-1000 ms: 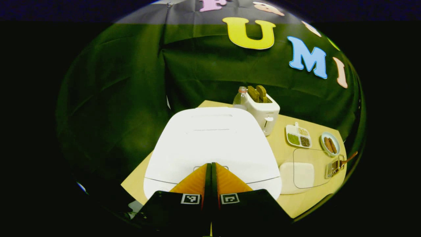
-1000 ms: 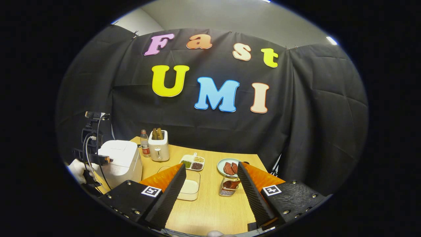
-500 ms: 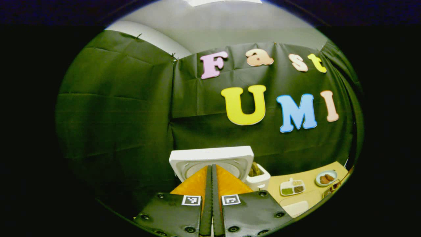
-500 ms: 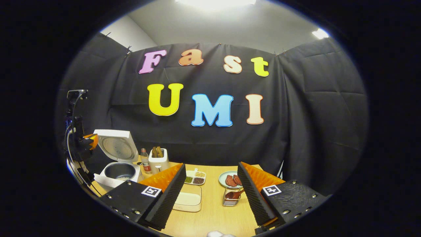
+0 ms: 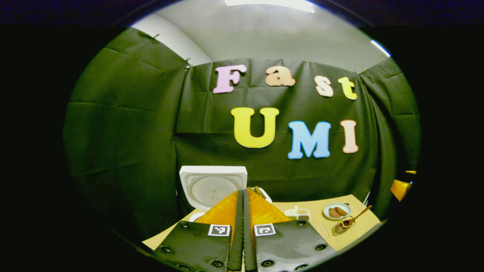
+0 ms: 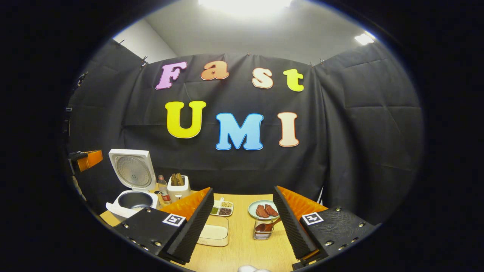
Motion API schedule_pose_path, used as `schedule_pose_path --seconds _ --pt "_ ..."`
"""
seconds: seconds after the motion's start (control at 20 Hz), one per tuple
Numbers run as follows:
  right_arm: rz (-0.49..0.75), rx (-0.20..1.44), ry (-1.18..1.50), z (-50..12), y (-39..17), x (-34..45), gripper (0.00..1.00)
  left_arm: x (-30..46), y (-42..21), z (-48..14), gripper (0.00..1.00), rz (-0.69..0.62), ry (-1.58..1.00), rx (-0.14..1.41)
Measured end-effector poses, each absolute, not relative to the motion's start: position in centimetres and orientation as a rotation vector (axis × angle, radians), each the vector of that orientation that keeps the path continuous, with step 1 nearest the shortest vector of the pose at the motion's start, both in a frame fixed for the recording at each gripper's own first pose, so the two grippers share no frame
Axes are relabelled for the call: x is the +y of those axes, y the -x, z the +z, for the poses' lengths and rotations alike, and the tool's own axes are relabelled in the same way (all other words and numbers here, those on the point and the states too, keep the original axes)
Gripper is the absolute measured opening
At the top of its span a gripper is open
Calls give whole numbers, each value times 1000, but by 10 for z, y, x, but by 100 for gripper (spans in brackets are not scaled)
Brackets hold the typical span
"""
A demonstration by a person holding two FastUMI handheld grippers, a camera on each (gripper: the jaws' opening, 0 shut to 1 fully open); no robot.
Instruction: Close the left gripper, press the button to open the rice cooker; take a wooden spoon from the chopstick holder with the right hand, scoop a spoonful of rice and pour it into the rice cooker, then put the wooden spoon back into the chopstick holder.
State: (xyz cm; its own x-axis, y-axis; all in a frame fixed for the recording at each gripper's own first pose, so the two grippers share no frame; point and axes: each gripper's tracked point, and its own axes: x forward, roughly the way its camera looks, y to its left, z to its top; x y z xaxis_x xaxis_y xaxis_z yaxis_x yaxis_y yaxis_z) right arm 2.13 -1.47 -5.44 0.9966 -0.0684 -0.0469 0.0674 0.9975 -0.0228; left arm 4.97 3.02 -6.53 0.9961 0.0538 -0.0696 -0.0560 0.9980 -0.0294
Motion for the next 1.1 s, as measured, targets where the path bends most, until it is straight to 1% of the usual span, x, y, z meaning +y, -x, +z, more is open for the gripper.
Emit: schedule_pose_path --seconds 0.05,0.15,0.25,0.35,0.55,0.8,0.95,1.1 --pt "-72 49 21 -58 -21 -17 96 25 -41 -59 13 33 21 51" --pt "-76 58 7 -62 -20 -19 96 13 -28 -53 42 -12 8 21" --pt "-85 72 -6 -68 -20 -24 96 13 -19 -45 71 -8 6 -10" --pt "-90 78 -3 -75 -21 -25 96 22 -16 -35 100 32 -25 -29" --pt "-91 110 -4 -107 -23 -33 96 11 -9 -21 100 14 -28 -68" --pt "-120 179 -25 -171 -36 -60 96 3 -11 -23 100 4 -20 -64" --pt "-148 244 -71 -215 -55 -82 96 -2 -10 -23 100 0 -21 -60" --pt "-183 293 -132 -252 -85 -102 96 -6 -15 -23 100 4 -23 -50"
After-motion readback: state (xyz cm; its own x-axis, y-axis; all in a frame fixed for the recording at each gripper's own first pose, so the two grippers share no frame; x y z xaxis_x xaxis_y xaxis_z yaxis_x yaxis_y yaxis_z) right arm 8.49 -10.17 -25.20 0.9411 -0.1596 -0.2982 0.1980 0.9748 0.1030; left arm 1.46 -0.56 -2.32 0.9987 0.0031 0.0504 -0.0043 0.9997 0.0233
